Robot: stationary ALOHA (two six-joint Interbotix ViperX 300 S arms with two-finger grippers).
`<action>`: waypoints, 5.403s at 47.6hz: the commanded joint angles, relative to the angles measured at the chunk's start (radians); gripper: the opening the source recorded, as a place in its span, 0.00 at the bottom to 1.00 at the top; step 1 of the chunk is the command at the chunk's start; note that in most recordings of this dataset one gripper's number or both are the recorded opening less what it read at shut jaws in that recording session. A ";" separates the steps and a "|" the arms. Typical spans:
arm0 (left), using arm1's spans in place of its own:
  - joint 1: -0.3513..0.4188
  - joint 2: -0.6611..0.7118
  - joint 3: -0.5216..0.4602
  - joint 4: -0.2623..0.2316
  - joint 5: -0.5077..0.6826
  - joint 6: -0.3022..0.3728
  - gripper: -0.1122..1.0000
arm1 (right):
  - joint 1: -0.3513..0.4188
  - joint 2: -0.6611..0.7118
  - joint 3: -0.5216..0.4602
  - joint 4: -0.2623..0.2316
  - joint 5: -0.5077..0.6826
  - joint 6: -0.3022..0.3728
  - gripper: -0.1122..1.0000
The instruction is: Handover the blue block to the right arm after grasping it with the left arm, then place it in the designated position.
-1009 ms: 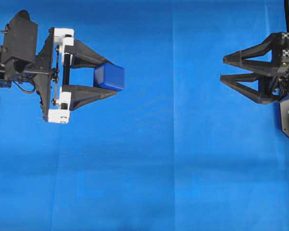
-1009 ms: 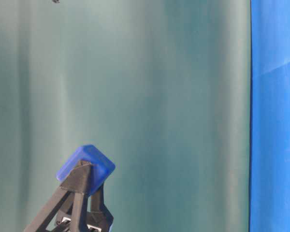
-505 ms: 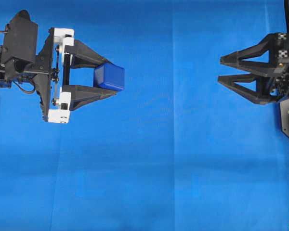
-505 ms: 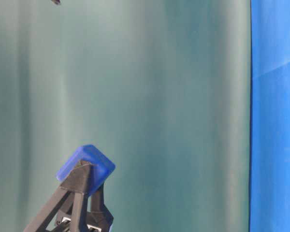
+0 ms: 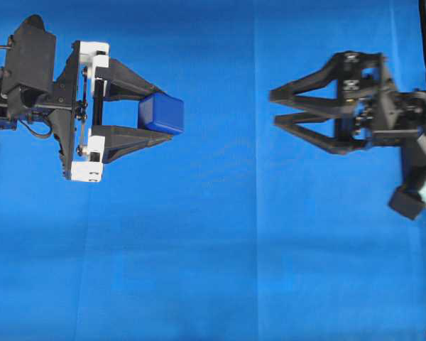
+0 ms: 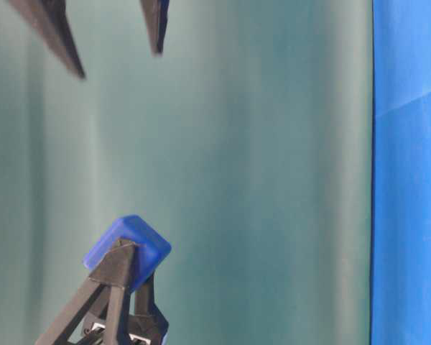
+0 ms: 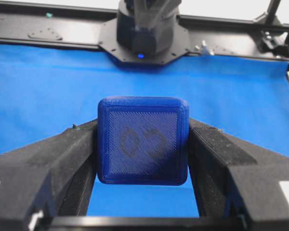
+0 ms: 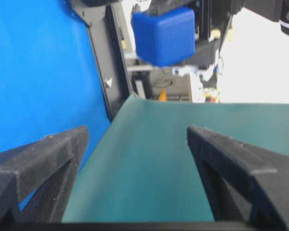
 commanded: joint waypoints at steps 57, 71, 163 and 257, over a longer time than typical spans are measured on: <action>-0.018 -0.017 -0.012 -0.003 -0.009 -0.003 0.54 | -0.005 0.453 -0.433 -0.008 -0.075 -0.049 0.96; -0.018 -0.017 -0.014 -0.003 -0.009 -0.003 0.54 | -0.003 0.453 -0.439 -0.003 -0.032 -0.041 0.75; -0.020 -0.104 0.052 -0.003 -0.034 -0.002 0.94 | 0.006 0.104 -0.129 0.011 0.069 0.034 0.50; -0.020 -0.103 0.049 -0.003 -0.032 0.014 0.94 | 0.025 0.025 -0.089 0.261 0.178 1.017 0.50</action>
